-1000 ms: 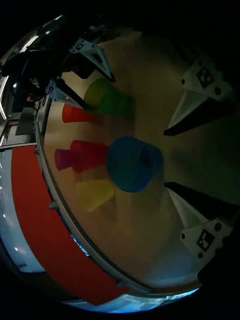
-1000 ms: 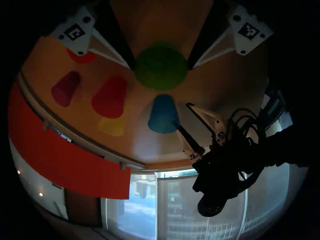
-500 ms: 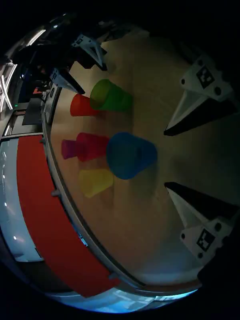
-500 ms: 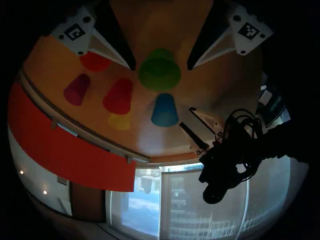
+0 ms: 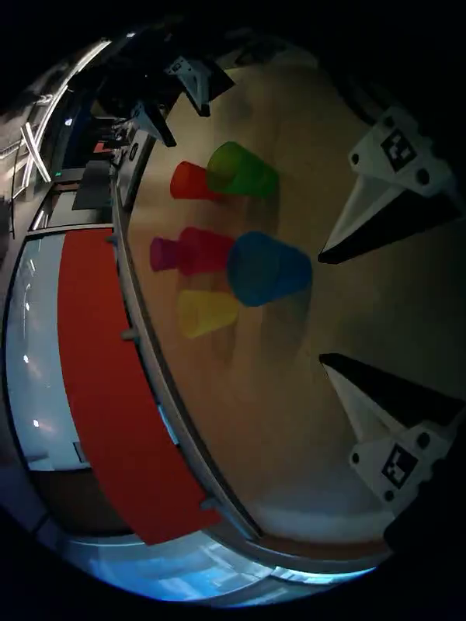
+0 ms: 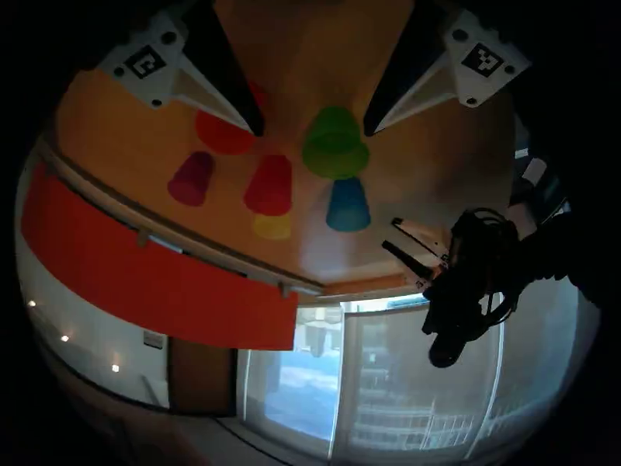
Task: Pour water
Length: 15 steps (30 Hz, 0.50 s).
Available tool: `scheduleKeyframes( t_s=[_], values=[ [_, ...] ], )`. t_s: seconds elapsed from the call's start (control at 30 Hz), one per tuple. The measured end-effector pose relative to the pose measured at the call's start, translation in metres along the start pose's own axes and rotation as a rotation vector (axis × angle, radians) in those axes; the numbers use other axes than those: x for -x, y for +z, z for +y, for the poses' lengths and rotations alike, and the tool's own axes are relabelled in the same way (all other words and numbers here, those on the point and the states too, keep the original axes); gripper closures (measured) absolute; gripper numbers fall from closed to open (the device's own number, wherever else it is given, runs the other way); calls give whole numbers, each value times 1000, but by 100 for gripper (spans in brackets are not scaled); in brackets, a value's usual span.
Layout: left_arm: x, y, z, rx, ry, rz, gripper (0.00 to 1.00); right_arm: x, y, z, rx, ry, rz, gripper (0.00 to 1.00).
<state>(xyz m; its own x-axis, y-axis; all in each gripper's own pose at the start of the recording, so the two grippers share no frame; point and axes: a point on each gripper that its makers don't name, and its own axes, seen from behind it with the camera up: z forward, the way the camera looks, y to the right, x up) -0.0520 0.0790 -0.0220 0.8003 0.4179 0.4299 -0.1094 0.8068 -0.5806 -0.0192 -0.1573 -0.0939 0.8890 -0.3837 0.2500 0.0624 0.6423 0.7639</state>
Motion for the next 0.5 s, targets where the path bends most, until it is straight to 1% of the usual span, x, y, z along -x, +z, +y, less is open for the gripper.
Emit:
scheduleKeyframes(
  t_s=[0.17, 0.3, 0.5],
  values=[
    [-10, -11, -14, -63, -42, 63, 15, 0, -14, 20, 81, 28, 41, 1],
    [-18, -20, -24, -113, -63, 110, 15, -2, -24, 33, 136, 57, 69, 0],
    [-27, -33, -40, -198, -100, 176, 15, -2, -40, 55, 242, 108, 107, 1]
  ],
)
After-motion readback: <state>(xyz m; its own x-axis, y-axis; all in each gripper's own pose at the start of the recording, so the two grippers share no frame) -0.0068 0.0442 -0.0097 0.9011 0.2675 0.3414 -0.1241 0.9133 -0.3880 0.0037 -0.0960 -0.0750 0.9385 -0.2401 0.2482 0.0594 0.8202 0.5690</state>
